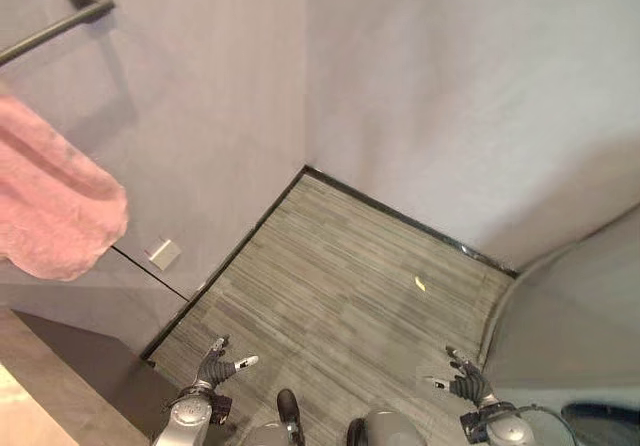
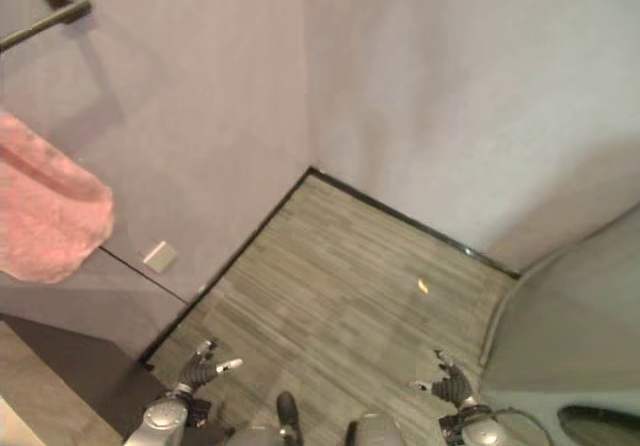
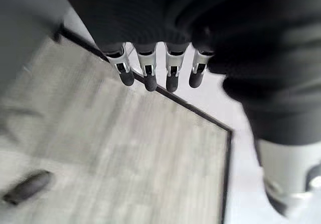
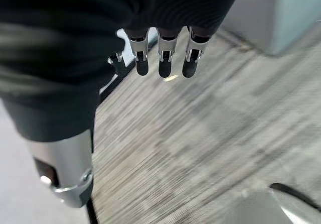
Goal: Put brush and paste in cup on sink, flatten towel.
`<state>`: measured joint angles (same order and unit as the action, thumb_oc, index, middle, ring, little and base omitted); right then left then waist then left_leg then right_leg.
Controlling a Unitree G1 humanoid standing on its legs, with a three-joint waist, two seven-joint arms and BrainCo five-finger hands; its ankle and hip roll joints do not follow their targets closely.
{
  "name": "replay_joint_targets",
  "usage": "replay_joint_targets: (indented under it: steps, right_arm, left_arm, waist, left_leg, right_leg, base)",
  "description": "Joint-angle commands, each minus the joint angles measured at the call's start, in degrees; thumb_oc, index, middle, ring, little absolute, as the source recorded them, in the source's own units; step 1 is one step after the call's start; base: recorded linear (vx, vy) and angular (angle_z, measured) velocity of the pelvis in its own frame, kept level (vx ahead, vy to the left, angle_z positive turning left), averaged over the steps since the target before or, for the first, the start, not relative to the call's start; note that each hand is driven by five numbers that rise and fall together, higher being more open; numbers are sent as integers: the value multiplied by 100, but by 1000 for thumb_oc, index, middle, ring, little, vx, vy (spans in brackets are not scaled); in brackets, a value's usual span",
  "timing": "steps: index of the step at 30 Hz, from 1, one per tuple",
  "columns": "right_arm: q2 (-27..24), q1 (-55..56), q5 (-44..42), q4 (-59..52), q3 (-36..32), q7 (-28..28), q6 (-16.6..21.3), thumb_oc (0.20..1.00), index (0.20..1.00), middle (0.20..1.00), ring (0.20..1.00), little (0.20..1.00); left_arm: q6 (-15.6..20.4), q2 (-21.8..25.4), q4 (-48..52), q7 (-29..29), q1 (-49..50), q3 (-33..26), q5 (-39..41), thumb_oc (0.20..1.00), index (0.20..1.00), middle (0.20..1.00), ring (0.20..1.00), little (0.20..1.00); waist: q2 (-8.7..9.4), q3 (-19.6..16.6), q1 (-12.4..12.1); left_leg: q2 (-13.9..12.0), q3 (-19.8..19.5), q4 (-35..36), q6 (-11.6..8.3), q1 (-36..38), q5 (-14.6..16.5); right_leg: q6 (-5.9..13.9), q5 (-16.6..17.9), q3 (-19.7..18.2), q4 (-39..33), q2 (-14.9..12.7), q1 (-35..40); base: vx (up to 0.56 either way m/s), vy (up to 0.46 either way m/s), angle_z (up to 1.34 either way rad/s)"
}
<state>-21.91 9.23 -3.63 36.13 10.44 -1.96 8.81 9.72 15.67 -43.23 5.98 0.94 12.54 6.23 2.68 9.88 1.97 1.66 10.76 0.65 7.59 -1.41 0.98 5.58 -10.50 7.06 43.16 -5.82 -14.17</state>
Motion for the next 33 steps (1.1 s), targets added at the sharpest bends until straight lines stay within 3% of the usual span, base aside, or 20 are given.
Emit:
replay_joint_targets:
  steps: [1,2,3,4,6,8,11,13,15,16,19,21,23,26,33]
  right_arm:
    - [-49,-89,-31,-194,5,25,224,1000,1000,1000,1000,1000]
    - [-73,-45,-44,-324,10,39,250,1000,1000,1000,1000,1000]
    - [-113,-51,-80,-317,29,23,257,1000,1000,1000,1000,1000]
    - [-116,-51,-81,-315,29,23,258,1000,1000,1000,1000,1000]
    - [-201,-60,-85,-354,104,57,254,1000,1000,1000,1000,1000]
    - [-234,38,-55,-369,120,83,226,1000,1000,1000,1000,1000]
    - [-192,130,-448,-412,-36,191,260,1000,1000,1000,1000,1000]
    - [-282,211,-437,-606,-70,229,283,1000,1000,1000,1000,1000]
    - [-352,243,-576,-690,-159,242,307,1000,1000,1000,1000,1000]
    - [-394,234,-579,-756,-203,202,318,1000,1000,1000,1000,1000]
    - [-477,246,-578,-809,-329,74,348,1000,1000,1000,1000,1000]
    - [-489,217,-437,-723,-285,10,323,1000,1000,1000,1000,1000]
    - [-601,150,-112,-654,-168,-32,304,1000,1000,1000,1000,1000]
    - [-586,57,74,-714,5,69,280,1000,1000,1000,1000,1000]
    - [-304,-6,221,-712,214,116,295,1000,1000,1000,1000,1000]
  left_arm:
    - [167,728,163,46,-50,-88,-81,1000,1000,1000,1000,1000]
    - [197,701,164,30,-57,-67,-21,1000,1000,1000,1000,1000]
    - [206,673,132,23,-83,3,-22,1000,1000,1000,1000,1000]
    - [207,670,131,23,-82,3,-22,1000,1000,1000,1000,1000]
    - [219,647,6,22,-180,82,-86,1000,1000,1000,1000,1000]
    - [241,654,-85,39,-262,186,-122,1000,1000,1000,1000,1000]
    - [249,609,-144,35,-308,281,-117,1000,1000,1000,1000,1000]
    - [240,578,-202,37,-317,270,-91,1000,1000,1000,1000,1000]
    - [223,568,-282,47,-384,288,-54,1000,1000,1000,1000,1000]
    - [212,578,-273,39,-447,306,-46,1000,1000,1000,1000,1000]
    - [178,528,-398,87,-775,405,-48,1000,1000,1000,1000,1000]
    - [180,528,-457,86,-880,459,-84,1000,1000,1000,1000,1000]
    - [190,560,-382,81,-877,540,-104,1000,1000,1000,1000,1000]
    - [203,587,-526,78,-738,426,-100,1000,1000,1000,1000,1000]
    - [285,632,-711,161,-422,115,6,1000,1000,1000,1000,1000]
  waist:
    - [-58,-22,83]
    - [-70,1,61]
    - [-58,61,169]
    - [-69,74,184]
    - [-9,121,402]
    - [89,86,441]
    - [145,-53,488]
    - [160,-164,487]
    - [193,-218,547]
    - [198,-247,609]
    - [255,-324,873]
    - [216,-358,860]
    - [208,-359,797]
    - [129,-296,717]
    - [117,-280,584]
  left_leg:
    - [68,-87,-360,-376,-137,186]
    - [127,-227,-355,-418,24,258]
    - [240,-562,-368,-451,134,312]
    - [232,-580,-372,-453,152,325]
    - [388,-1218,-480,-554,362,499]
    - [463,-1619,-584,-640,432,549]
    - [361,-1960,-680,-764,464,570]
    - [170,-1979,-719,-882,491,566]
    - [14,-1775,-806,-962,414,538]
    - [-99,-1470,-805,-968,352,585]
    - [-630,103,-639,-953,198,468]
    - [-731,202,-394,-1033,181,295]
    - [-1082,230,-257,-1217,-30,-135]
    - [-841,-179,-305,-1111,46,136]
    - [-595,160,-438,-964,178,376]
  right_leg:
    - [304,1163,-474,-1293,312,98]
    - [205,1138,-212,-1826,101,-140]
    - [226,1216,-425,-2292,182,-293]
    - [226,1206,-406,-2298,184,-264]
    - [385,1445,-1510,-3195,556,-481]
    - [497,1583,-1700,-3363,583,-411]
    - [334,1361,-1599,-3209,595,-104]
    - [228,1209,-1233,-3208,549,60]
    - [193,1120,-1027,-3199,521,182]
    - [187,1033,-843,-3162,480,225]
    - [225,927,-330,-3231,238,394]
    - [226,892,-183,-3243,224,444]
    - [285,863,-116,-3164,43,493]
    - [343,893,-322,-2987,-67,450]
    - [483,1125,-723,-3284,-196,527]
  base:
    - [306,35,114]
    - [364,-31,127]
    - [370,-30,96]
    - [392,-107,85]
    - [409,-145,135]
    - [349,-212,178]
    - [248,-249,188]
    - [207,-283,118]
    - [128,-229,88]
    - [92,-181,112]
    - [32,-99,107]
    - [28,23,94]
    - [84,171,28]
    - [73,211,-18]
    - [40,177,-47]
